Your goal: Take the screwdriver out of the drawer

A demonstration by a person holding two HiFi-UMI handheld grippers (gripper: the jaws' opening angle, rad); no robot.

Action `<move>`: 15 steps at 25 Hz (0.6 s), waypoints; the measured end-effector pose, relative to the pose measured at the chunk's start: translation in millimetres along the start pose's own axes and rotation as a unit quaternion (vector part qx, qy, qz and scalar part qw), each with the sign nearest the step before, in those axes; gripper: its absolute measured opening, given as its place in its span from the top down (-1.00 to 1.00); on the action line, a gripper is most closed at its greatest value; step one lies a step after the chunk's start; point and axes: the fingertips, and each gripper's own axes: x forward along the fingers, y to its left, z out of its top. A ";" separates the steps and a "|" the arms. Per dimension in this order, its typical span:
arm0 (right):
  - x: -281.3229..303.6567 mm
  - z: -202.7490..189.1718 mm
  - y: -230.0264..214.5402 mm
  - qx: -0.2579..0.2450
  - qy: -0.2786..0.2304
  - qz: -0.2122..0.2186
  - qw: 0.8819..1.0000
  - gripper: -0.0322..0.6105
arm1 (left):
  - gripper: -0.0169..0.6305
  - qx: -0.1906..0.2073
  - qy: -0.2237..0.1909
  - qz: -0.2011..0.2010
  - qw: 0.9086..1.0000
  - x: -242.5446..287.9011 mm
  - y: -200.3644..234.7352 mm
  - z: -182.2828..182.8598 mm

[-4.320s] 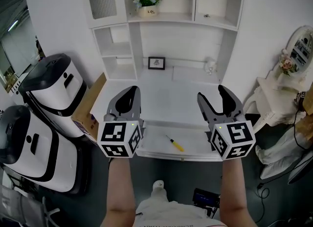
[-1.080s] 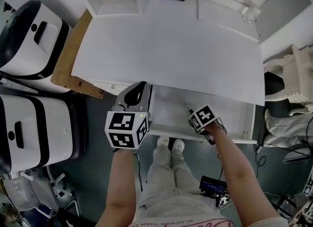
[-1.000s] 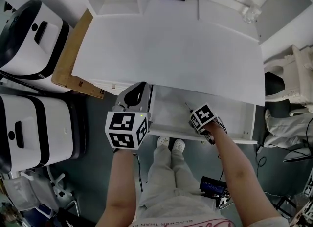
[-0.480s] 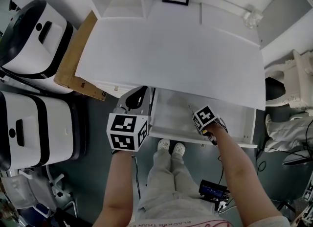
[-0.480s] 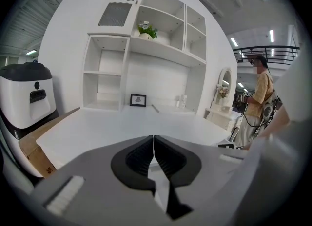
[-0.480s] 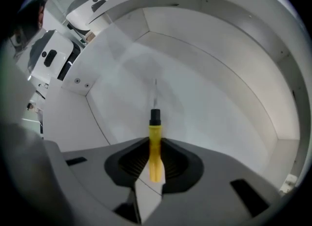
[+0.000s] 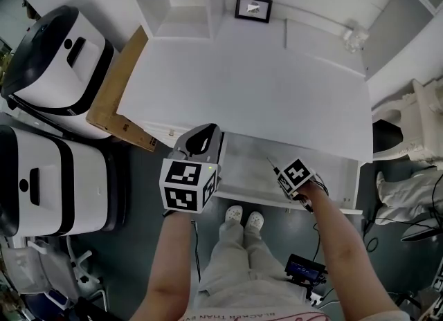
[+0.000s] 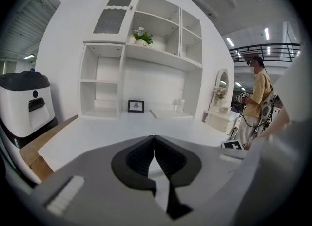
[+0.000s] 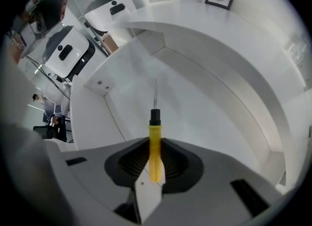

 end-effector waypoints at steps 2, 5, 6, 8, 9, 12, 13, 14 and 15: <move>-9.4 2.3 1.4 0.001 -0.013 -0.002 1.000 0.65 | 0.92 0.000 -0.008 0.001 1.000 -3.0 -1.1 8.2; -25.3 5.0 2.9 -0.001 -0.034 -0.005 0.999 0.65 | 0.92 0.000 -0.021 0.002 1.000 -7.7 -5.3 21.0; -30.3 5.3 3.3 -0.004 -0.039 -0.006 0.999 0.65 | 0.92 0.000 -0.025 0.002 1.000 -9.3 -7.2 25.0; -39.6 6.0 3.9 -0.008 -0.049 -0.011 0.999 0.65 | 0.92 -0.001 -0.033 0.002 0.999 -11.8 -11.3 32.4; -44.1 6.8 3.9 -0.009 -0.054 -0.012 0.998 0.65 | 0.92 0.000 -0.037 0.001 0.999 -12.4 -13.4 36.1; -57.6 10.2 3.9 -0.004 -0.072 -0.014 0.997 0.65 | 0.92 0.004 -0.048 0.000 0.999 -13.5 -20.2 48.3; -61.9 11.4 4.1 0.000 -0.079 -0.013 0.997 0.65 | 0.92 0.006 -0.053 -0.001 0.999 -14.0 -22.5 52.6; -66.2 12.8 4.3 0.003 -0.085 -0.013 0.996 0.65 | 0.92 0.008 -0.057 -0.002 0.998 -14.6 -24.8 57.2; -70.7 14.4 4.2 0.006 -0.091 -0.014 0.996 0.65 | 0.92 0.011 -0.062 -0.002 0.998 -15.3 -27.0 62.1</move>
